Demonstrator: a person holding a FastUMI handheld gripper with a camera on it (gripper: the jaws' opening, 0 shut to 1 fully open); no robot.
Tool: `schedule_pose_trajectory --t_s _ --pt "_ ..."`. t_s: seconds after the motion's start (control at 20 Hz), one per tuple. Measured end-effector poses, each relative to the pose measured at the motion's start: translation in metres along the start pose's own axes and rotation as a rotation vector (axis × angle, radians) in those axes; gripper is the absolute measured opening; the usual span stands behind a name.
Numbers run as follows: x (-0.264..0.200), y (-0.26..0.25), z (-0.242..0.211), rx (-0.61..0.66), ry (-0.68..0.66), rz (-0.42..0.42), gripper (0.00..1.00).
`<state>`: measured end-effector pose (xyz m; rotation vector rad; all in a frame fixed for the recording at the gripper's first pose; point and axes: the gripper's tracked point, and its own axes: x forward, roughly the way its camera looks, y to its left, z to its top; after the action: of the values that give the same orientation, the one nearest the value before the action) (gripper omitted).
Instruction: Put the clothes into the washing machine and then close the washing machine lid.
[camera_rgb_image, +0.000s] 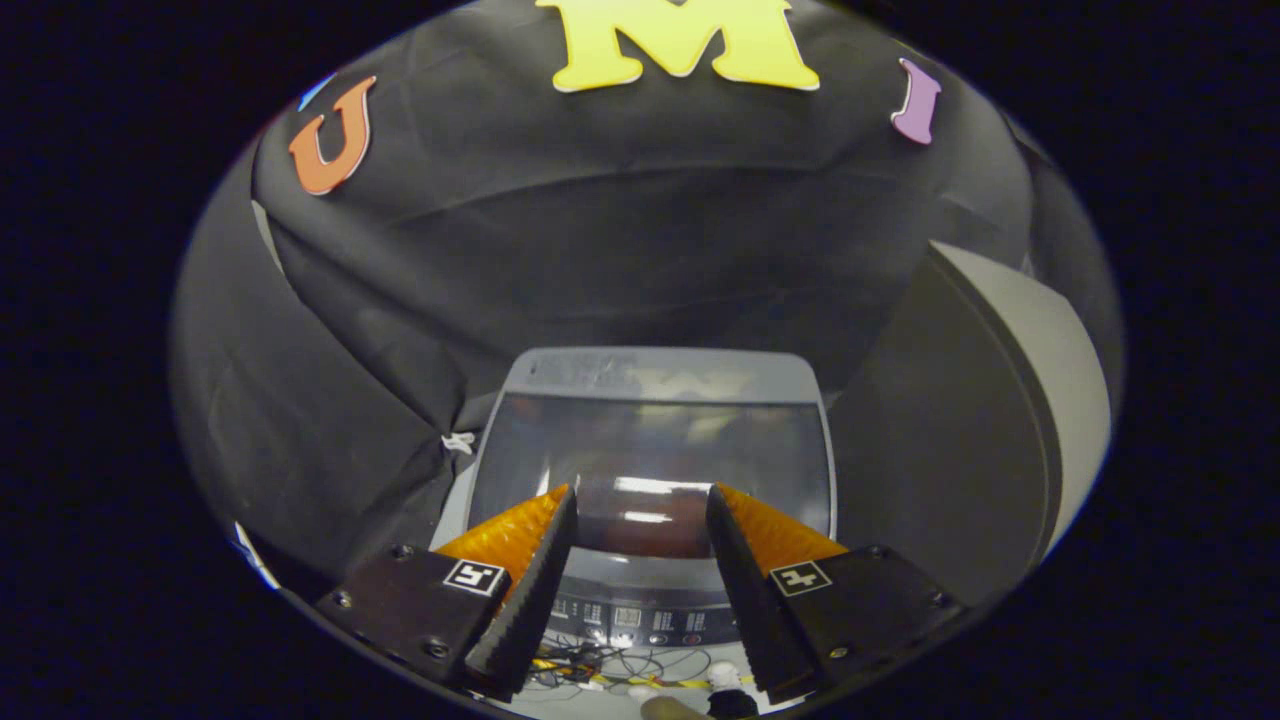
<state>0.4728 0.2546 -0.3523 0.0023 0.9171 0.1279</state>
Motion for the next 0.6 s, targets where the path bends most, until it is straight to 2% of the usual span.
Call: schedule_pose_trajectory --t_s 0.25,0.6 --pt "-0.001 0.003 -0.04 -0.003 0.047 0.006 0.82" --pt "-0.043 -0.008 -0.038 -0.053 -0.021 -0.029 0.82"
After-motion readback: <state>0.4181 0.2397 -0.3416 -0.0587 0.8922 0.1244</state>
